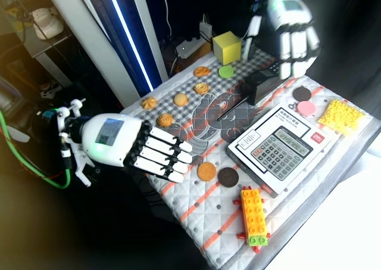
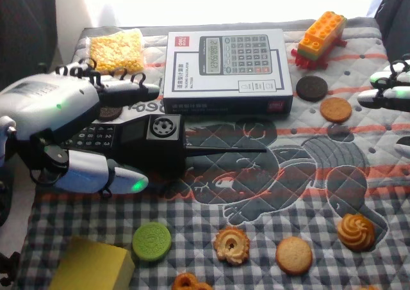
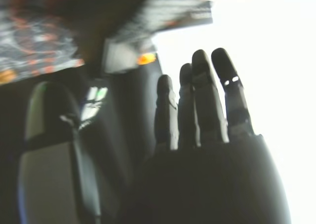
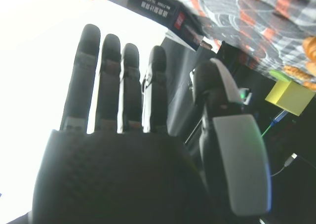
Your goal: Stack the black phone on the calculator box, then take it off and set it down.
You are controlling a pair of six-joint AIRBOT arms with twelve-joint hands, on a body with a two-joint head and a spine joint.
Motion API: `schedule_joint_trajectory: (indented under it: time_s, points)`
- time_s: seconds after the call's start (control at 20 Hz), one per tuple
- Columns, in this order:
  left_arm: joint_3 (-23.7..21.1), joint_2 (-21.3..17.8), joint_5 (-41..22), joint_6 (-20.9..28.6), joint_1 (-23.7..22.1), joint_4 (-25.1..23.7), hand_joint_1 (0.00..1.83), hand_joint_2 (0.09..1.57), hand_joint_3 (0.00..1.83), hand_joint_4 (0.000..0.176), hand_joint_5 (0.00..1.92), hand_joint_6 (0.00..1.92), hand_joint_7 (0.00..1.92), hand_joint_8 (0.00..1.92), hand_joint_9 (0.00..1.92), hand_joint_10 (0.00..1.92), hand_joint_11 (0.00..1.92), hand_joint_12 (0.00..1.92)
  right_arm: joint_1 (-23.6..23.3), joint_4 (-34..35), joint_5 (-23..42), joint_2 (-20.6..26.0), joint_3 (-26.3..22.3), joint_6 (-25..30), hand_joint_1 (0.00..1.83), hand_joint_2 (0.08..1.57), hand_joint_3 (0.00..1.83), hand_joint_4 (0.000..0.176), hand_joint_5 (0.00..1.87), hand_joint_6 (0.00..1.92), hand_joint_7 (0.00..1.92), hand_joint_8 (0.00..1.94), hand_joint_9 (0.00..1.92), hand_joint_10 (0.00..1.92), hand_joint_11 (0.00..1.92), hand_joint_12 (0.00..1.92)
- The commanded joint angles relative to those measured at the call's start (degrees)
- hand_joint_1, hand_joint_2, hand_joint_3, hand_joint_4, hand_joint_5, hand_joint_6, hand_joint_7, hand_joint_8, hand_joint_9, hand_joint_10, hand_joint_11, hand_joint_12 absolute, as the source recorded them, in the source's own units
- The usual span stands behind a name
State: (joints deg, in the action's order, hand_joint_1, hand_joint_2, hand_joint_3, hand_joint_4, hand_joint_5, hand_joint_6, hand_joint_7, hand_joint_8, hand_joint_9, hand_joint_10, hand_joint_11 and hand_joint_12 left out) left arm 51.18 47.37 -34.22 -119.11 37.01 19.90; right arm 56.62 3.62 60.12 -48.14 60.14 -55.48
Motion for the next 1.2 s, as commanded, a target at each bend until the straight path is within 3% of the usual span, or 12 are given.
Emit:
schedule_joint_trajectory:
  time_s: [0.0, 0.1, 0.3, 0.35, 0.45, 0.55, 0.75, 0.8, 0.85, 0.9, 1.0, 1.15]
  points:
    - [0.9, -0.2, -6.1, -0.1, -0.6, 0.4, 0.68, 0.89, 0.0, 0.096, 0.28, 0.0, 0.28, 0.0, 0.37, 0.0, 0.0, 1.1, -0.6, 0.9, 7.2, 0.3, 0.1, 0.0, 0.7, 1.29, 0.0, 0.053, 0.5, 0.0, 0.39, 0.0, 0.42, 0.0, 0.45, 0.02]
    - [1.7, 0.0, -4.7, -0.1, -0.8, 0.9, 0.67, 0.92, 0.0, 0.08, 0.31, 0.0, 0.28, 0.0, 0.38, 0.0, 0.0, 1.13, -0.6, 0.9, 7.2, 0.3, 0.0, 0.0, 0.75, 1.28, 0.0, 0.031, 0.51, 0.01, 0.4, 0.0, 0.42, 0.0, 0.46, 0.02]
    - [3.5, 0.8, -1.8, -0.1, -1.5, 2.1, 0.63, 0.93, 0.0, 0.04, 0.43, 0.01, 0.47, 0.02, 0.46, 0.02, 0.0, 1.08, -0.6, 0.9, 7.2, 0.3, 0.0, 0.0, 0.71, 1.3, 0.01, 0.044, 0.51, 0.0, 0.39, 0.0, 0.39, 0.0, 0.44, 0.0]
    - [3.7, 0.8, -1.5, -0.1, -1.5, 2.4, 0.65, 0.93, 0.0, 0.065, 0.43, 0.01, 0.49, 0.02, 0.46, 0.03, 0.0, 1.07, -0.6, 0.9, 7.2, 0.3, 0.0, 0.0, 0.7, 1.31, 0.01, 0.044, 0.51, 0.0, 0.4, 0.0, 0.39, 0.0, 0.44, 0.0]
    - [4.1, 0.8, -0.8, -0.2, -1.4, 3.1, 0.69, 0.95, 0.0, 0.055, 0.48, 0.01, 0.56, 0.03, 0.52, 0.05, 0.0, 1.21, -0.6, 0.9, 7.2, 0.3, 0.0, 0.0, 0.65, 1.32, 0.01, 0.04, 0.52, 0.0, 0.4, 0.0, 0.39, 0.0, 0.43, 0.0]
    - [4.7, 1.1, 0.2, -0.2, -1.4, 3.9, 0.72, 1.03, 0.01, 0.026, 0.52, 0.01, 0.62, 0.03, 0.57, 0.08, 0.0, 1.33, -0.5, 0.9, 7.1, 0.3, -0.1, 0.0, 0.66, 1.32, 0.0, 0.032, 0.51, 0.0, 0.41, 0.0, 0.4, 0.0, 0.45, 0.01]
    - [5.3, 1.5, 0.4, -0.2, -1.4, 4.8, 1.14, 1.03, 0.0, 0.0, 0.61, 0.01, 0.84, 0.04, 0.72, 0.33, 0.21, 1.31, -0.5, 0.9, 7.1, 0.3, -0.1, 0.0, 0.47, 1.36, 0.01, 0.055, 0.49, 0.0, 0.4, 0.0, 0.41, 0.0, 0.44, 0.02]
    - [5.4, 1.6, 0.4, -0.2, -1.4, 5.0, 1.23, 1.1, 0.01, 0.0, 0.81, 0.81, 1.02, 0.8, 0.88, 0.4, 0.39, 1.19, -0.5, 0.9, 7.1, 0.3, -0.1, 0.0, 0.32, 1.4, 0.02, 0.039, 0.49, 0.0, 0.41, 0.0, 0.41, 0.0, 0.45, 0.01]
    - [5.5, 1.8, 0.1, -0.2, -1.5, 5.3, 1.33, 1.15, 0.0, 0.0, 0.81, 1.02, 0.95, 1.09, 0.82, 1.17, 0.42, 1.26, -0.5, 0.9, 7.1, 0.3, -0.1, 0.0, 0.3, 1.42, 0.01, 0.03, 0.5, 0.0, 0.42, 0.0, 0.43, 0.01, 0.47, 0.02]
    - [5.6, 1.9, -0.2, -0.1, -1.6, 5.5, 1.35, 1.16, 0.0, 0.0, 0.91, 0.98, 0.85, 1.22, 0.79, 1.37, 0.5, 1.33, -0.5, 0.9, 7.1, 0.3, -0.1, 0.0, 0.32, 1.43, 0.01, 0.022, 0.5, 0.0, 0.42, 0.0, 0.43, 0.0, 0.46, 0.02]
    - [5.5, 2.0, -1.1, -0.1, -1.8, 5.7, 1.24, 1.16, 0.0, 0.0, 0.93, 0.99, 0.84, 1.28, 0.77, 1.23, 0.67, 1.44, -0.4, 0.9, 7.1, 0.3, -0.2, 0.0, 0.38, 1.44, 0.0, 0.0, 0.52, 0.0, 0.45, 0.0, 0.47, 0.01, 0.5, 0.03]
    - [4.3, 1.2, -2.9, 0.0, -3.0, 4.1, 1.38, 1.1, 0.0, 0.0, 0.89, 1.06, 1.0, 0.87, 1.0, 1.13, 0.85, 1.15, -0.2, 0.9, 7.1, 0.3, -0.2, 0.0, 0.36, 1.45, 0.0, 0.004, 0.5, 0.0, 0.45, 0.0, 0.5, 0.01, 0.53, 0.05]
